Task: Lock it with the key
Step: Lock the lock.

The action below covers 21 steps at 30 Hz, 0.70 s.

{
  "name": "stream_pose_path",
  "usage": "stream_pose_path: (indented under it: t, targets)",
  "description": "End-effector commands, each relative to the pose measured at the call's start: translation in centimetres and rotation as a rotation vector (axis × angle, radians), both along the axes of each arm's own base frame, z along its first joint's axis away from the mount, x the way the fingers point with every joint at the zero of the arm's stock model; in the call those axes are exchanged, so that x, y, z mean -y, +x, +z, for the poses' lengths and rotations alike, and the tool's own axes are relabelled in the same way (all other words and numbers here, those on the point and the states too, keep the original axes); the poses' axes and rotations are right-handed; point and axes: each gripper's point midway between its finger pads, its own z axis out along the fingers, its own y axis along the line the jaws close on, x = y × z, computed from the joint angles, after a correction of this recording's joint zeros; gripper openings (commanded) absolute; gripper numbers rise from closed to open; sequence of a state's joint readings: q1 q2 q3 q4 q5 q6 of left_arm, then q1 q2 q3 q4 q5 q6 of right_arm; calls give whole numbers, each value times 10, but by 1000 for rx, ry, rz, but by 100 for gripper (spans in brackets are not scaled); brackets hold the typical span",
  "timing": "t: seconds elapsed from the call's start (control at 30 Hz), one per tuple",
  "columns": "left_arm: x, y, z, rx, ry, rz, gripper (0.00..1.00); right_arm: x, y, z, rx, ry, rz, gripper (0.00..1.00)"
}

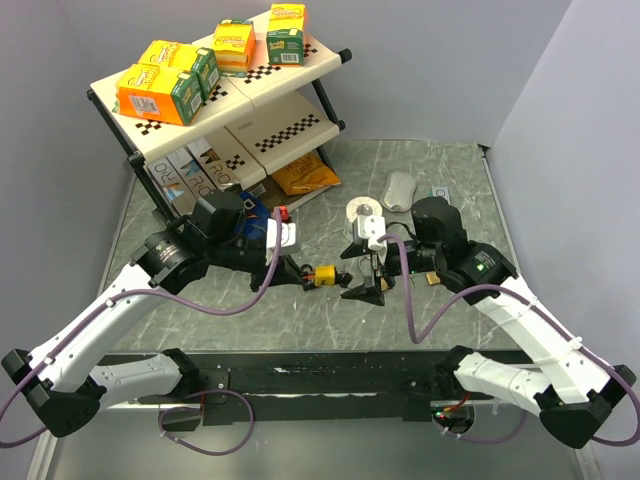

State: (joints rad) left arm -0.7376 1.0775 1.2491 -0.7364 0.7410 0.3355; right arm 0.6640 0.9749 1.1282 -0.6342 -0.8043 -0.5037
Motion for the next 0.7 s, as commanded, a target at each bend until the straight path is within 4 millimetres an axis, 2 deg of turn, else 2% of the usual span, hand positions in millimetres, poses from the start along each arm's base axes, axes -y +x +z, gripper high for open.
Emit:
stream_pose_path:
  t: [0.0, 0.23, 0.3, 0.4, 0.43, 0.67]
  targets:
    - [11, -4, 30, 55, -113, -51, 1, -8, -17, 29, 18, 93, 93, 86]
    - [17, -4, 33, 39, -137, -53, 1, -17, -16, 23, 23, 72, 116, 84]
    - [18, -4, 36, 36, -146, -52, 1, -18, -13, 21, 31, 68, 106, 80]
    - [19, -4, 34, 28, -144, -55, 1, -20, -11, 23, 33, 77, 98, 73]
    - [19, -5, 34, 28, -145, -57, 1, -21, -10, 22, 28, 78, 93, 67]
    - [24, -6, 33, -17, -157, -55, 1, -26, -12, 24, 23, 88, 108, 43]
